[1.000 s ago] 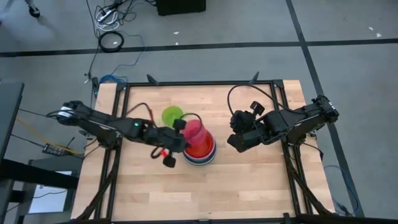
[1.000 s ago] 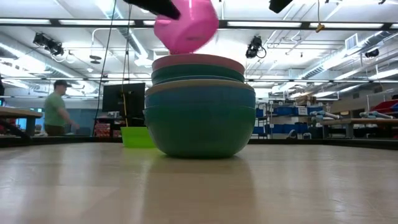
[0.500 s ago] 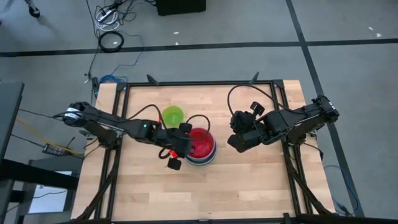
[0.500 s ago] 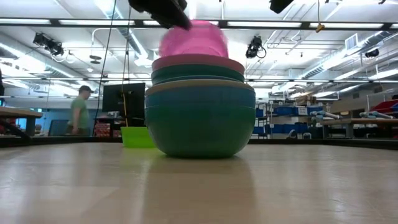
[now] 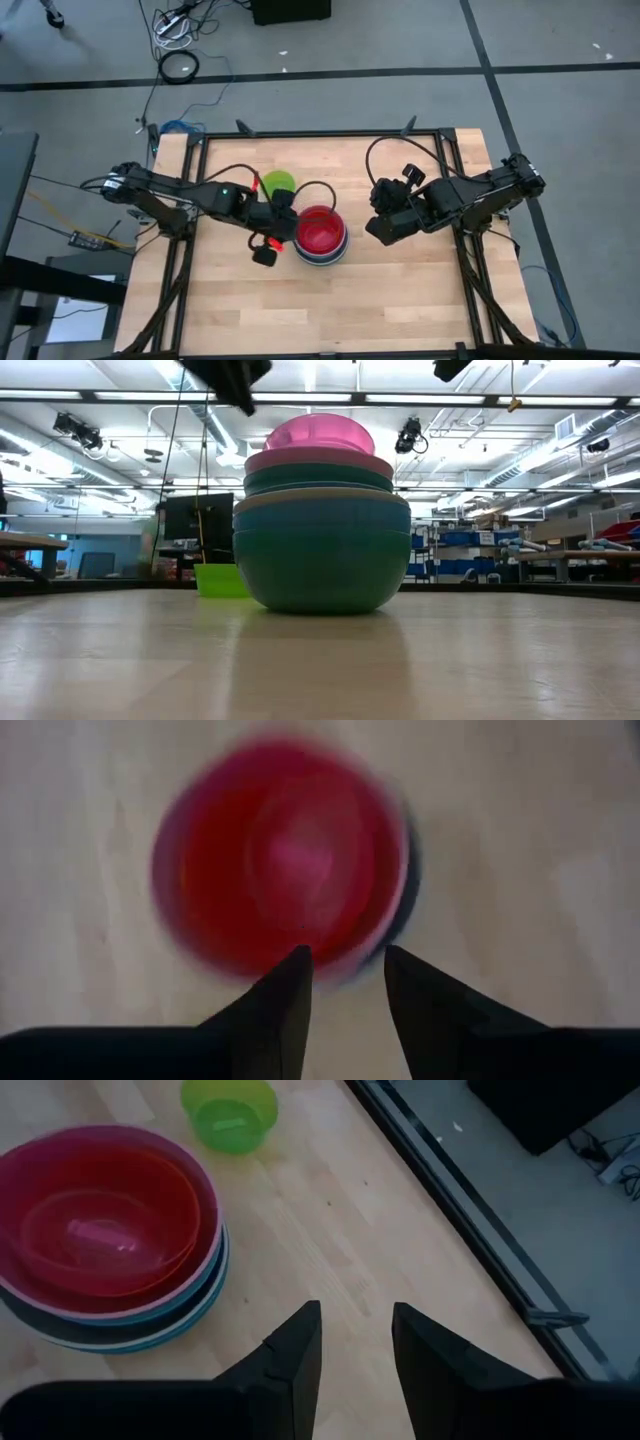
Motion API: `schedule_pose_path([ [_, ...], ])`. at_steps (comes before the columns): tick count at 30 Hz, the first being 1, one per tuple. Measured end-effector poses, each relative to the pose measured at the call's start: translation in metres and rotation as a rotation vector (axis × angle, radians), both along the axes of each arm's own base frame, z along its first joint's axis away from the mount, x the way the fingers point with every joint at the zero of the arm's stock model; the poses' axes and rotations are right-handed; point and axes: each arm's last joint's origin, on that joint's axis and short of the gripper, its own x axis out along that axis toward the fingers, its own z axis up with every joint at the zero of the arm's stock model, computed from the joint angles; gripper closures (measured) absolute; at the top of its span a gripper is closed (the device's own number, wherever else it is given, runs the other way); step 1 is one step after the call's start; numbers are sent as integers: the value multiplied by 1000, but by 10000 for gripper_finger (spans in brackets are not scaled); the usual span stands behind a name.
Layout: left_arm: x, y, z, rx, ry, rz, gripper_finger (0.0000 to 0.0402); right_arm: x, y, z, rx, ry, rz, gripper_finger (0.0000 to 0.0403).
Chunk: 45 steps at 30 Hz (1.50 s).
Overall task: Nest bowls inside each other
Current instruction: Stack the red bowl on top of the orange bowl, then stack the light green bowl on top of the red bowl
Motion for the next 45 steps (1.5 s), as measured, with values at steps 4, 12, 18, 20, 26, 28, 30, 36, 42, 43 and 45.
schedule_pose_path([
  [4,16,-7,5,-104,-185,-63,264,2,-1,-8,-6,14,-7,291],
  [12,34,-1,-33,-188,-220,23,264,1,-1,-35,-6,75,-49,291],
  [18,37,1,-47,-268,-163,50,264,1,-1,-44,2,88,-69,291],
  [20,37,0,-44,-306,-171,54,264,0,-1,-45,1,90,-72,291],
  [26,36,2,-42,-426,-130,61,264,0,-1,-45,0,89,-73,291],
  [28,34,2,-31,-431,-156,53,264,0,-1,-45,0,89,-73,291],
  [30,31,3,-13,-444,-219,40,264,0,-1,-45,1,88,-73,291],
  [36,-3,16,8,-215,-104,153,264,0,-1,-45,1,88,-73,291],
  [42,-43,46,-4,178,103,259,264,0,-1,-45,1,87,-73,291],
  [43,-44,50,-10,166,128,227,264,0,-1,-45,1,87,-73,291],
  [45,-46,59,-23,154,188,162,264,1,-1,-45,3,85,-73,291],
])
